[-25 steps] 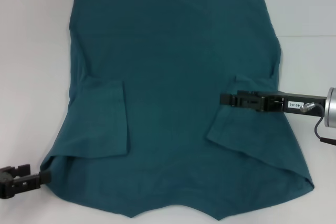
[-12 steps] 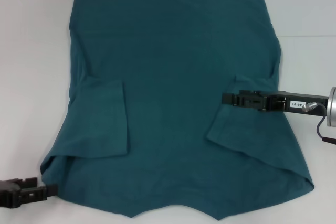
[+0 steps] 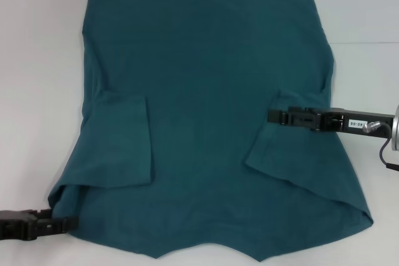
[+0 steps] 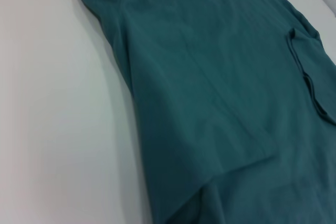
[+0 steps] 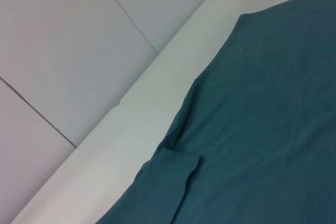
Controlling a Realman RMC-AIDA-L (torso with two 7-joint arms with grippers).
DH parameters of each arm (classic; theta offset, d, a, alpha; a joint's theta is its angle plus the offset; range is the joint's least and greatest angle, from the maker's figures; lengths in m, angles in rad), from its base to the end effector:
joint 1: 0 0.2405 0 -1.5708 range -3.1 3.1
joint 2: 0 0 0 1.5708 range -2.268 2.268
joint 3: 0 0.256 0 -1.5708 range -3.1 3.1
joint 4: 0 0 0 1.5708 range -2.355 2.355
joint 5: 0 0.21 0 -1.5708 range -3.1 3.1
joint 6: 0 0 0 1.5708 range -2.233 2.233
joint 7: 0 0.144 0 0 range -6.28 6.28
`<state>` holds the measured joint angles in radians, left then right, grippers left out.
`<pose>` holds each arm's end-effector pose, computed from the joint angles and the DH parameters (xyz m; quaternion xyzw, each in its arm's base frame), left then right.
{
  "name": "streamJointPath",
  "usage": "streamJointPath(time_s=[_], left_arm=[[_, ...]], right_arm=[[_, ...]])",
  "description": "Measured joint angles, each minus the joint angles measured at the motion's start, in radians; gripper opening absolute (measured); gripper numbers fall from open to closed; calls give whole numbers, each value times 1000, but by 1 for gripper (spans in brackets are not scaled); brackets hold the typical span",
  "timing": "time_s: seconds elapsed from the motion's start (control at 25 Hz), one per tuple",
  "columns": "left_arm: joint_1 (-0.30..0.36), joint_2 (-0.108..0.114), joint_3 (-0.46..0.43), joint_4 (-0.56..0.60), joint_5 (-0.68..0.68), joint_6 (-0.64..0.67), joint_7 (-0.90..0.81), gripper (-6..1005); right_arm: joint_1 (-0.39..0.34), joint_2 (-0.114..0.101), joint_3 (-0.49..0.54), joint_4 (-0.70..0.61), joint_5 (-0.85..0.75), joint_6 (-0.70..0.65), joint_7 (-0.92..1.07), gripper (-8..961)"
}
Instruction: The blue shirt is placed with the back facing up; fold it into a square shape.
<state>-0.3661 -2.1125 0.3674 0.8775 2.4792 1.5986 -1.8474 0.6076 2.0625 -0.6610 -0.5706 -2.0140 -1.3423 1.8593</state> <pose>-0.3626 0.2606 0.0371 -0.8246 -0.5256 -0.1164 0.1738 0.2657 0.3667 -0.0047 -0.8434 0.4526 0.2516 0.1435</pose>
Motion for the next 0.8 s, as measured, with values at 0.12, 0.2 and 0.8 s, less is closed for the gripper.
streamJointPath(time_s=[0.12,0.2,0.8], left_arm=[[-10,0,1,-9,5,-4,-3,826],[-17,0,2,-12,6,-6,-3,826],[-54,13,-3,-5,-27,59,0,827]], right_arm=[[0,-1,1,0,0,0,1,932],[0,-2,2,0,0,0,1,932],[0,-4,12,0,0,0,1,932]])
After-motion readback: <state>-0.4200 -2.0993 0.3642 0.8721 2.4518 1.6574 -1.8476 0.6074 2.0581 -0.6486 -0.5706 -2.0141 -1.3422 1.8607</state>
